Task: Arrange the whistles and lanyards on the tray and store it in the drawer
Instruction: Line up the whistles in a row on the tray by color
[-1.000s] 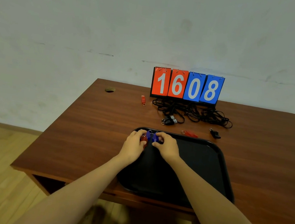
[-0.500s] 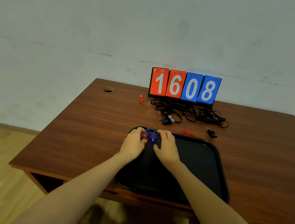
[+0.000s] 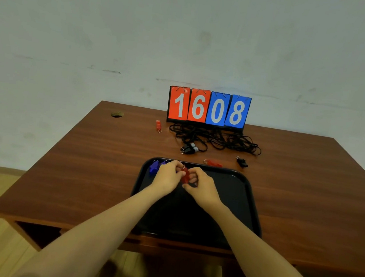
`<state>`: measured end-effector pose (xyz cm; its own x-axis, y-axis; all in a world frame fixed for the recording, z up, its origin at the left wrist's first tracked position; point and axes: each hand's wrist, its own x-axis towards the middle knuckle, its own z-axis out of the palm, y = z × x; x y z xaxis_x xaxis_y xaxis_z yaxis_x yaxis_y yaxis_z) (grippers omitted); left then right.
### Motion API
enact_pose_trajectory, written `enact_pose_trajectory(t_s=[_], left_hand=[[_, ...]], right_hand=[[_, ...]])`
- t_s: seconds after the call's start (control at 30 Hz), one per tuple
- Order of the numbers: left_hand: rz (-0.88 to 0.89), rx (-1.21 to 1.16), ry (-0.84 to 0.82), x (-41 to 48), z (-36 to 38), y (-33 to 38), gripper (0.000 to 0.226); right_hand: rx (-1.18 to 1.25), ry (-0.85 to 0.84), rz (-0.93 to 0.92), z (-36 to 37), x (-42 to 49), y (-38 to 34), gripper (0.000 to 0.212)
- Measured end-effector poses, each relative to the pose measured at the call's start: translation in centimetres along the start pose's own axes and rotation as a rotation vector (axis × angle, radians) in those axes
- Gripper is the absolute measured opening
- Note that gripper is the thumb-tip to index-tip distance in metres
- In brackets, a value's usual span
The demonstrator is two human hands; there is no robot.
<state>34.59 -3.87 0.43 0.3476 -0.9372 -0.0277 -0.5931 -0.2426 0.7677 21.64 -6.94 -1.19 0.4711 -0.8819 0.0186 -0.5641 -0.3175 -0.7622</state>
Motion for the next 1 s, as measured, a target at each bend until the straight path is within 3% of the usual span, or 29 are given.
enact_pose_trajectory(t_s=[0.13,0.23,0.33,0.5,0.7,1.0], left_hand=[[0.096,0.255,0.027,0.4,0.3,-0.5,0.034],[0.205,0.591,0.046,0.8,-0.1,-1.9,0.039],[0.244,0.761,0.012,0.8,-0.4,-3.3,0.047],[0.283,0.832,-0.031,0.6,-0.3,-4.3,0.054],[0.294,0.83,-0.064,1.1,-0.2,-4.5,0.05],[0.296,0.751,-0.113,1.3,-0.8,-4.3,0.047]], right_hand=[[0.014,0.084,0.119,-0.2,0.6,0.4,0.033],[0.043,0.093,0.248,-0.1,1.7,0.8,0.033],[0.089,0.079,0.333,0.3,2.6,0.9,0.037],[-0.028,0.054,0.24,1.3,3.5,0.2,0.05],[-0.252,0.023,0.094,2.3,4.4,0.0,0.043],[-0.322,0.01,0.035,2.6,4.8,0.0,0.045]])
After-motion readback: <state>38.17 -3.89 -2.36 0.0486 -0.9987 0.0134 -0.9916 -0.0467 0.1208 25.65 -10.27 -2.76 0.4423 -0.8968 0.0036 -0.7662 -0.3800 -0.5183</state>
